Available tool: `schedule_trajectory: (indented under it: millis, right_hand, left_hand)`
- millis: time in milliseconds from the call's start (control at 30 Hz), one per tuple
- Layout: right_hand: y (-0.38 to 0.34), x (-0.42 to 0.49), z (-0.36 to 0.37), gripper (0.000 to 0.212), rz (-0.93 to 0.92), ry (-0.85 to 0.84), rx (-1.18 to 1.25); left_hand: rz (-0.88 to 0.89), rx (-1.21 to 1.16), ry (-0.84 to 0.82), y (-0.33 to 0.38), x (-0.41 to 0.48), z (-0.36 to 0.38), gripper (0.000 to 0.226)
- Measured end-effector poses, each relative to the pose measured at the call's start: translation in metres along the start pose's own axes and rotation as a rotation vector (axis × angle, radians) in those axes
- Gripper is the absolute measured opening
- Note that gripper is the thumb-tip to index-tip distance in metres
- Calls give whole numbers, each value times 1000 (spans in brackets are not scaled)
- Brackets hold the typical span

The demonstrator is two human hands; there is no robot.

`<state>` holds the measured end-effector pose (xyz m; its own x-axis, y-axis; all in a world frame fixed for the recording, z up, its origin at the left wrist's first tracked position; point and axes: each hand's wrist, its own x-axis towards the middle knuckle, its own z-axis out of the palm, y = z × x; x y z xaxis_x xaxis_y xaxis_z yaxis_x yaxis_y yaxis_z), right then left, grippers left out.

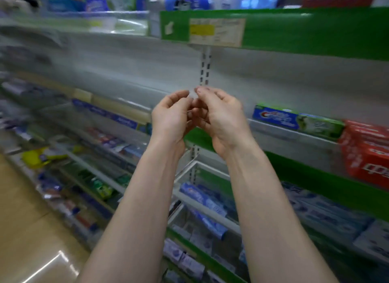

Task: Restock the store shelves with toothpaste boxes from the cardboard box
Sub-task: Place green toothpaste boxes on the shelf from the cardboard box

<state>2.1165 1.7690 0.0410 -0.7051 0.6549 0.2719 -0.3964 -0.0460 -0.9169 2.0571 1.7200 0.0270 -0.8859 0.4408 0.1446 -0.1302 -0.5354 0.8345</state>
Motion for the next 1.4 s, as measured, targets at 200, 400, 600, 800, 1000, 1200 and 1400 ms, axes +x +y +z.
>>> schedule_trajectory:
  millis: [200, 400, 600, 800, 1000, 1200, 1400]
  right_hand:
    - [59, -39, 73, 15, 108, -139, 12]
    - [131, -101, 185, 21, 244, -320, -41]
    - [169, -176, 296, 21, 295, -506, -123]
    - [199, -245, 378, 19, 336, -676, -141]
    - [228, -310, 452, 18, 441, -903, -170]
    - [261, -369, 519, 20, 626, -1130, -153]
    - [318, -394, 574, 24, 614, -1291, -288]
  left_hand:
    - [-4, 23, 232, 22, -22, -106, 15]
    - [3, 120, 487, 55, -59, -241, 15]
    - [28, 132, 695, 117, -109, -360, 18]
    - [19, 158, 829, 160, -162, -460, 15]
    - [25, 110, 1017, 192, -222, -557, 13]
    - [69, 37, 1263, 214, -278, -638, 17]
    - [36, -53, 1492, 218, -299, -690, 19]
